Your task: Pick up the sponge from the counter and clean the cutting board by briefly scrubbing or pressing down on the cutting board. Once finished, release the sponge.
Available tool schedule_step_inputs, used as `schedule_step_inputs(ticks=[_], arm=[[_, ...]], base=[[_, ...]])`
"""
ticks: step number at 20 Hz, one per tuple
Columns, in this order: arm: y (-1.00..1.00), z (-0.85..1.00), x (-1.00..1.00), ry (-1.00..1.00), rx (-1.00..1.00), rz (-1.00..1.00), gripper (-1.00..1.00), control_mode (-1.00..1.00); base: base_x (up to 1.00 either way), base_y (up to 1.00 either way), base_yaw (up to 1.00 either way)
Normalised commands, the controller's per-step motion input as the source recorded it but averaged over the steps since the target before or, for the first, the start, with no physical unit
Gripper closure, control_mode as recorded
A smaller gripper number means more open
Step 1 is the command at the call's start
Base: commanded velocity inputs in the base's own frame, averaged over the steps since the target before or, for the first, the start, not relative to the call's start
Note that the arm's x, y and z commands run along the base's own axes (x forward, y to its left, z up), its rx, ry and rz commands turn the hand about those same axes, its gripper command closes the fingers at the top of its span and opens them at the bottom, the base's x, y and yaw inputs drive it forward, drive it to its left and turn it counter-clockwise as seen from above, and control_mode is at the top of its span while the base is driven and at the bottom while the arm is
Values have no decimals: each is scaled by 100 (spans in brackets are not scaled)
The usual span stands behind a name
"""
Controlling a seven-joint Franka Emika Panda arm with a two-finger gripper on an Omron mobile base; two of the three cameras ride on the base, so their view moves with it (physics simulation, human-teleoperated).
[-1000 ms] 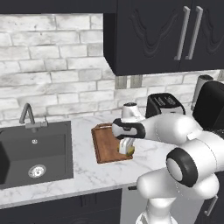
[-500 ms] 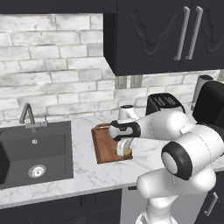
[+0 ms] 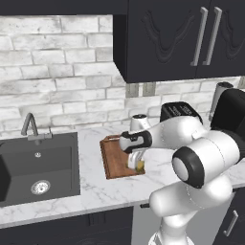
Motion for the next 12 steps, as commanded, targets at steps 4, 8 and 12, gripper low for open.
schedule_step_inputs(ticks=[4,8,12], arm=[[3,-1,42,-3,0,0,100,-100],[10,0,59,0,0,0,100,-100],[11,0,67,0,0,1,100,-100]], base=[[0,0,0],[0,0,0],[0,0,0]])
